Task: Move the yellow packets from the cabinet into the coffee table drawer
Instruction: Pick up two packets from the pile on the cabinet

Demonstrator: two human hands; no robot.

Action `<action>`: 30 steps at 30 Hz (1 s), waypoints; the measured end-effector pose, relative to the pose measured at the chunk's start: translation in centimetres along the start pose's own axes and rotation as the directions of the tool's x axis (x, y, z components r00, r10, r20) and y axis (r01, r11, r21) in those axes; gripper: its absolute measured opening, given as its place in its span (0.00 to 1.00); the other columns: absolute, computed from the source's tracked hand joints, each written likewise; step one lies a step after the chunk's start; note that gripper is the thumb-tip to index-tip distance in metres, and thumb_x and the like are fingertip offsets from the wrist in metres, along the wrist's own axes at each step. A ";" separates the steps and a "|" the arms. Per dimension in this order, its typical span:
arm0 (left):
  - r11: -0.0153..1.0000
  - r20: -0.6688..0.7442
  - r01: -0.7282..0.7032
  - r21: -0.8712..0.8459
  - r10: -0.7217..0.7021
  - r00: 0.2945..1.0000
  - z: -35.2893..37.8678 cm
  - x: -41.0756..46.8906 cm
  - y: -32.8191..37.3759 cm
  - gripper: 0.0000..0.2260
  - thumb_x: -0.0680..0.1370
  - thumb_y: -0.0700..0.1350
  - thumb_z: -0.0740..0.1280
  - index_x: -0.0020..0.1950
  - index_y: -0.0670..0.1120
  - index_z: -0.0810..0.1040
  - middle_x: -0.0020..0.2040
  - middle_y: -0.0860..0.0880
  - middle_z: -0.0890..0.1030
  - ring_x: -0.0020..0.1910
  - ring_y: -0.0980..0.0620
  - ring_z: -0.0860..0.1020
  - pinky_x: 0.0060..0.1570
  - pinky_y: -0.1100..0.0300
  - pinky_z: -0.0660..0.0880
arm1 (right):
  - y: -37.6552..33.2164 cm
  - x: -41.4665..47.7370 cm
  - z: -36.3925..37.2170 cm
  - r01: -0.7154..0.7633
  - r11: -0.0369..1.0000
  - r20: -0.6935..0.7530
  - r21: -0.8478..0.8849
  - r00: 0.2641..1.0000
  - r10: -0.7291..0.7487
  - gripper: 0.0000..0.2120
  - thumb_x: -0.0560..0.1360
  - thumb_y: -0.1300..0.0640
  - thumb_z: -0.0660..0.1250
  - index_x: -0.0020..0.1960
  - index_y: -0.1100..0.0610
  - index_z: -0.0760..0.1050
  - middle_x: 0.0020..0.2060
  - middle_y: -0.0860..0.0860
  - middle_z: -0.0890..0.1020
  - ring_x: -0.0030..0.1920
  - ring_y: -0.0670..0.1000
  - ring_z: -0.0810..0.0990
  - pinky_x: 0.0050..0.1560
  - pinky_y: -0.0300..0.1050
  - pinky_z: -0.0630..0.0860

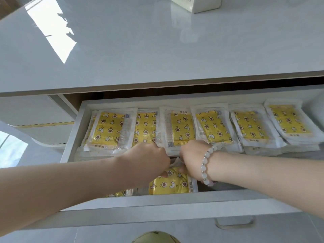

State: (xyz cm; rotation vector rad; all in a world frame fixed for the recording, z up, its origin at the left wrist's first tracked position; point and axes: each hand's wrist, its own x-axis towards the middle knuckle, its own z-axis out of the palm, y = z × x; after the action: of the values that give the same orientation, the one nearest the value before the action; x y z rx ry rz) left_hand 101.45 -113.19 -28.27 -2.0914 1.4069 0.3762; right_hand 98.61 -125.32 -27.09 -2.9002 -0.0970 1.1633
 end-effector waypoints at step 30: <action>0.994 0.060 0.099 -0.056 -0.096 0.994 -0.2 -0.4 0.0 0.07 0.81 0.45 0.60 0.55 0.45 0.75 0.50 0.47 0.75 0.45 0.47 0.75 0.39 0.57 0.67 | -0.4 1.0 1.5 0.032 0.967 -0.132 -0.254 0.989 -0.068 0.12 0.81 0.56 0.56 0.55 0.58 0.77 0.36 0.53 0.73 0.45 0.53 0.74 0.41 0.42 0.67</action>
State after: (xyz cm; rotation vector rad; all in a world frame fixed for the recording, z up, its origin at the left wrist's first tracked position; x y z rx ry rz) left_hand 101.27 -113.03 -27.89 -2.1695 1.2696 0.4394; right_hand 98.30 -124.85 -28.88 -3.1661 -0.3374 1.0025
